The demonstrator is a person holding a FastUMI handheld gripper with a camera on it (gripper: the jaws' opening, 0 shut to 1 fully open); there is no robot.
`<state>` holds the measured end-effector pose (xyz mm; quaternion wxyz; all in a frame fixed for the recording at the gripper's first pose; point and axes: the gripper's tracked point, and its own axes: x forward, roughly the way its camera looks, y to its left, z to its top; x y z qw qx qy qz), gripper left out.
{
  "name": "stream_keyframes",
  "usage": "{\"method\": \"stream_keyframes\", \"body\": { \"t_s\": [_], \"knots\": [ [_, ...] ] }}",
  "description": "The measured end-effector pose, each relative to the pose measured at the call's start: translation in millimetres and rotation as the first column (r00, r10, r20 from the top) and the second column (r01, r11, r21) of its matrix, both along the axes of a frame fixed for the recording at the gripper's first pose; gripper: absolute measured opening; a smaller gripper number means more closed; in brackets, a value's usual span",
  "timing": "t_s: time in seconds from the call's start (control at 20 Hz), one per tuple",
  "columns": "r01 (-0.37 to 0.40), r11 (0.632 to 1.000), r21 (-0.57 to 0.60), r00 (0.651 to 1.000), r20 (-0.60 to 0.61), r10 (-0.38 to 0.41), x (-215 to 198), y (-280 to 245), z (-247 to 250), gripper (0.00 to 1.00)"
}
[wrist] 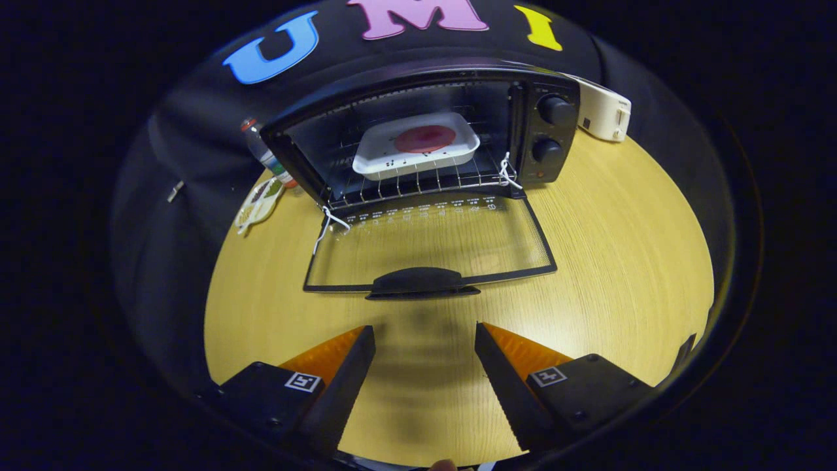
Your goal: Open the toaster oven, put the food inside, and close the toaster oven door.
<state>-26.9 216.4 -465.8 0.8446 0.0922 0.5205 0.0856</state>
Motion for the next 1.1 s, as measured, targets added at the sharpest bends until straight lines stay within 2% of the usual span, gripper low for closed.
{"method": "stream_keyframes", "body": {
  "t_s": [0.2,0.5,0.95,1.1],
  "knots": [
    [-0.041,0.998,-0.055,0.997,0.056,0.044,8.5,12.1,-23.9,0.99],
    [0.045,0.997,-0.060,0.999,0.021,-0.044,30.4,13.6,-36.0,0.99],
    [0.072,0.997,-0.028,0.987,0.149,-0.067,36.9,8.0,36.4,0.99],
    [0.009,0.996,-0.088,0.959,0.283,0.016,53.3,7.6,71.5,0.99]
  ]
}}
